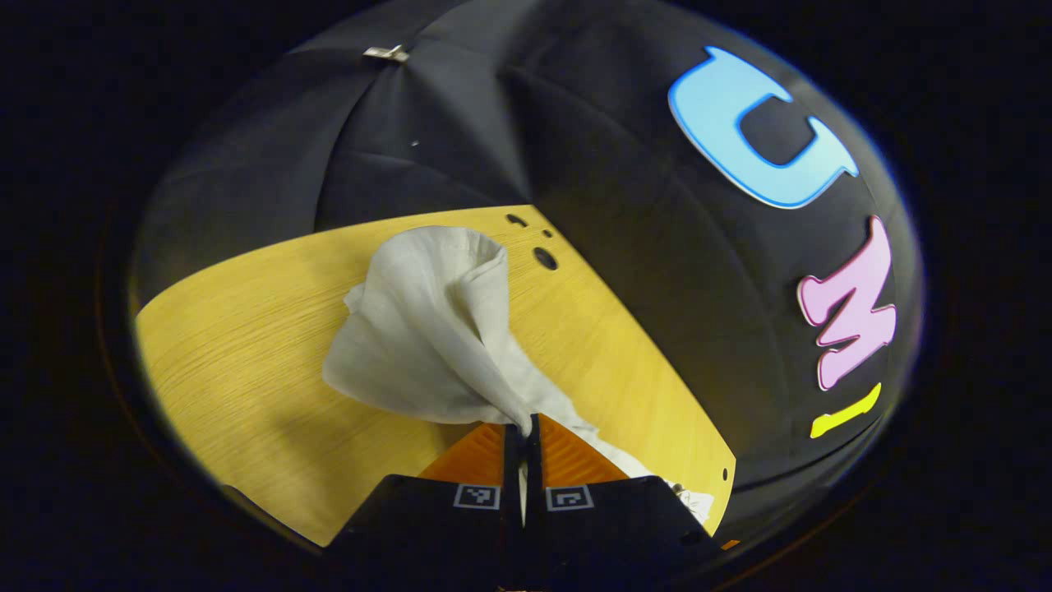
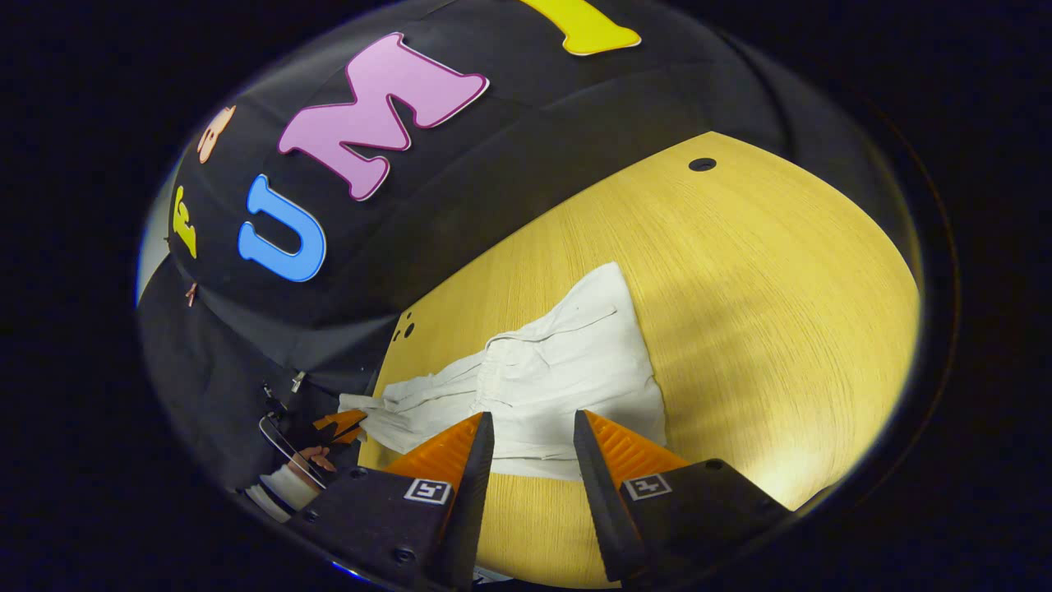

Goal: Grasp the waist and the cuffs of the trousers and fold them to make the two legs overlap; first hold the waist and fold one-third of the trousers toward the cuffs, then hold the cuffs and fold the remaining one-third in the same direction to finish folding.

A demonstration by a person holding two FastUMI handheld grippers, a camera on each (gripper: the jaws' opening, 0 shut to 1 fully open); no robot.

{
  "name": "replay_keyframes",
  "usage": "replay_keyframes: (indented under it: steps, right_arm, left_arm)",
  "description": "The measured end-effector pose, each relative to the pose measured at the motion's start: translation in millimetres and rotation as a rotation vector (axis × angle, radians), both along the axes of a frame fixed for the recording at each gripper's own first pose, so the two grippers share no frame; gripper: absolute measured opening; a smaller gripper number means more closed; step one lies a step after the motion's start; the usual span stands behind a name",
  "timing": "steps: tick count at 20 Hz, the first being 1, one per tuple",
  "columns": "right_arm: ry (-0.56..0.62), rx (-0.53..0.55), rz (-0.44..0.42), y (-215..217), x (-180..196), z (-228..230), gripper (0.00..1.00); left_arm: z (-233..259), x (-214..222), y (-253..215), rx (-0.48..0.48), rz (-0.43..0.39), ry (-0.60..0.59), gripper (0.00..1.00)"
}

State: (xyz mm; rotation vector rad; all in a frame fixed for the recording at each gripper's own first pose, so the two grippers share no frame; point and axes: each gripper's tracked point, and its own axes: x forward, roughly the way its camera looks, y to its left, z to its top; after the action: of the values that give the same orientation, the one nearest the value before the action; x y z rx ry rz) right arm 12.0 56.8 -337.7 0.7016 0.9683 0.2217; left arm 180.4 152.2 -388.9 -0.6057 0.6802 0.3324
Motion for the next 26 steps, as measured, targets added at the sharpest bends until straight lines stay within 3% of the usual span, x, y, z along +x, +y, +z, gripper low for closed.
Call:
replay_keyframes:
  steps: [7, 13, 17, 18, 23, 26]
  right_arm:
    - [-0.017, -0.013, -0.061, -34, -12, 12, 0.61]
    - [-0.041, -0.025, -0.129, -69, -20, 25, 0.61]
    - [-0.030, -0.043, -0.167, -89, -34, 24, 0.61]
    - [-0.025, -0.042, -0.179, -94, -36, 23, 0.61]
    - [-0.013, -0.044, -0.223, -113, -50, 22, 0.61]
    - [-0.020, -0.037, -0.231, -118, -54, 26, 0.61]
  left_arm:
    - [38, 38, -98, 0.114, -0.280, -0.101, 0.06]
    - [32, 33, -218, 0.173, -0.580, -0.125, 0.06]
    - [-8, 9, -275, 0.265, -0.773, -0.069, 0.10]
    - [-18, 0, -287, 0.283, -0.818, -0.054, 0.06]
    - [-78, -45, -312, 0.449, -1.003, 0.072, 0.07]
    - [-105, -71, -324, 0.525, -1.090, 0.117, 0.18]
